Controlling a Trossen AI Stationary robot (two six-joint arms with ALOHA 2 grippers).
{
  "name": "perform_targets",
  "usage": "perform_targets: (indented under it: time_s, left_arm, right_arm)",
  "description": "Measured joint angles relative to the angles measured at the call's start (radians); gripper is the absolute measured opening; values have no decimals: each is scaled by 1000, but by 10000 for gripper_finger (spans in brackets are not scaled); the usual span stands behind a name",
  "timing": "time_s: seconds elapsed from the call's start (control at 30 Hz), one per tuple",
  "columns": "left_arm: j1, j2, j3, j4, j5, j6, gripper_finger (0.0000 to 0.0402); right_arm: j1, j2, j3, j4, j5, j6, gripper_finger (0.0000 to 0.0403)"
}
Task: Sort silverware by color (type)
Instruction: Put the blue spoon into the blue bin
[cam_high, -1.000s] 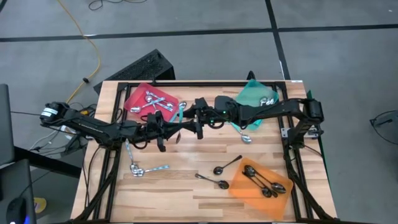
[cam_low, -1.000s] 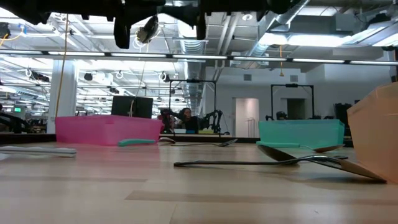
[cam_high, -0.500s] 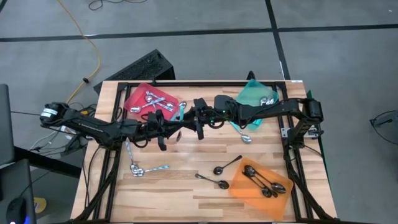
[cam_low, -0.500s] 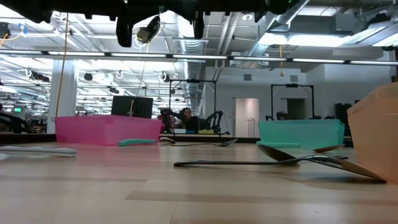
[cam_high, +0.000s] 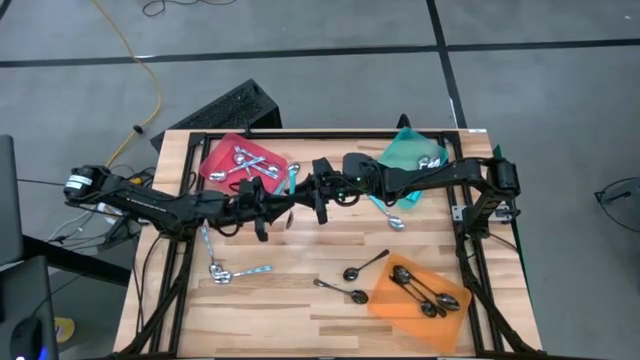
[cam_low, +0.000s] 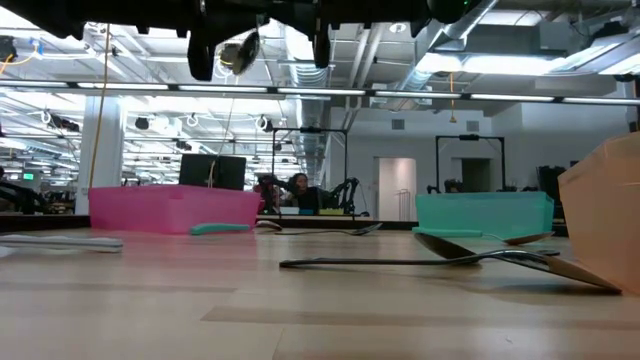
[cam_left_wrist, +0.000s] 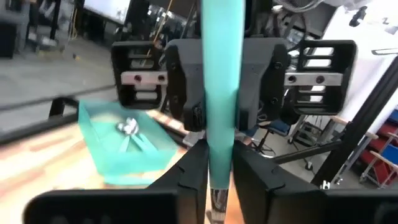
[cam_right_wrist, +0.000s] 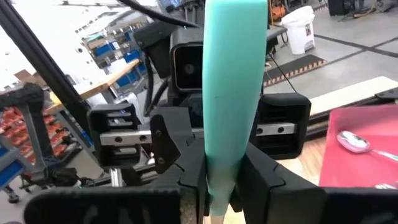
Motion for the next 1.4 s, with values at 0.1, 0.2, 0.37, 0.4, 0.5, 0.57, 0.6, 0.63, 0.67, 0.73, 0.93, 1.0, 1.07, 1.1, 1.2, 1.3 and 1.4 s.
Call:
perform_targets:
  time_s: [0.1,0.2,0.37,0.4,0.5,0.57,0.6,0.63,0.67,0.73,0.93,1.0,1.07,1.1,1.2,1.3,1.4]
  left_arm:
    - [22,0,0,-35,59,-55,99]
    - [40,0,1,-42,103,-65,142]
    - [61,-8,54,-78,123,-41,193]
    - [65,-14,73,-125,135,-31,198]
    - [76,-26,146,-307,156,-5,205]
    - [77,-37,198,-448,155,12,206]
    - [78,-38,223,-505,152,24,207]
    - [78,-37,248,-554,145,37,207]
    - [78,-37,268,-606,131,47,207]
    - [78,-37,303,-684,93,51,207]
    - [78,-37,332,-762,-27,49,207]
    - [78,-39,333,-762,-35,47,208]
    - [78,-41,333,-765,-35,46,208]
    - [78,-44,333,-763,-35,46,208]
    - [78,-75,333,-763,-28,51,208]
    - [78,-131,333,-786,-33,82,208]
    - [81,-200,317,-783,-49,121,208]
  right_arm:
    - [-6,-1,-2,3,-1,18,85]
    - [-13,-13,-2,19,-5,21,85]
    - [-28,-52,-2,18,-23,21,85]
    - [-35,-70,-2,-3,-24,21,85]
    - [-51,-123,-1,-71,-27,9,85]
    - [-65,-165,-1,-147,-27,-3,85]
    - [-71,-182,-1,-177,-26,-4,85]
    - [-78,-201,-1,-214,-22,-3,85]
    - [-83,-221,-1,-261,-7,2,85]
    - [-91,-260,-1,-348,45,21,85]
    - [-127,-393,-2,-620,204,84,85]
    - [-155,-440,-2,-687,223,92,85]
    - [-181,-492,-3,-747,236,85,85]
    - [-192,-523,-3,-770,237,76,85]
    - [-218,-617,-3,-841,238,32,85]
    - [-236,-718,-26,-906,286,15,85]
    - [-273,-818,-99,-915,342,21,85]
